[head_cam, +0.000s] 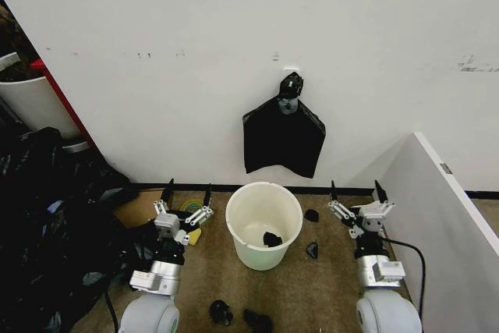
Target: Place the garbage bag over the trash bin.
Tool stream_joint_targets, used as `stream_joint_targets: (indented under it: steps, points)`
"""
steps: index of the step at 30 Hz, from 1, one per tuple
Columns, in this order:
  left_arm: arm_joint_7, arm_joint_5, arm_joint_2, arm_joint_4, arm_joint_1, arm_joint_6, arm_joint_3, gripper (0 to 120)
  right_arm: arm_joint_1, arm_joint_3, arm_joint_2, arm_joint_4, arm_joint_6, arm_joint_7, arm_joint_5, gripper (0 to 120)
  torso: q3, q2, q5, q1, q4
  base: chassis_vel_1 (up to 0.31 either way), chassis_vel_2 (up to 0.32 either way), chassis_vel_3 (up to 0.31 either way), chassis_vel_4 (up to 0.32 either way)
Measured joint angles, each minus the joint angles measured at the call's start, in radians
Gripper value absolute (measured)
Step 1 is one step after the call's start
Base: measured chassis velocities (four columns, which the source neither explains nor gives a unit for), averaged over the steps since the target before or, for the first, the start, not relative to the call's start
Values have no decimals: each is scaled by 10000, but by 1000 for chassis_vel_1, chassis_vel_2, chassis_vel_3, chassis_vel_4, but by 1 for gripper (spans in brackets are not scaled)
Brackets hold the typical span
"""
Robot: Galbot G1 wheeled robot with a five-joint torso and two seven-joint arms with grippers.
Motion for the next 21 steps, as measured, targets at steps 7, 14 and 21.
stream_joint_targets:
  steps: [7,14,21]
  points:
    - [146,303,-45,-12,209,-541,-112,100,569,-343,-482,-23,-919,-86,2305,100,0,0,0,0,0,0,0,0,0]
    - [177,675,-89,-94,793,-693,-211,100,2182,-848,-672,-899,-1177,-919,5952,100,1,0,0,1,1,0,0,0,0]
    - [168,924,-227,-209,1134,-710,-376,100,4159,-1314,-337,-2529,-686,-1631,7756,100,1,0,0,2,3,0,0,0,0]
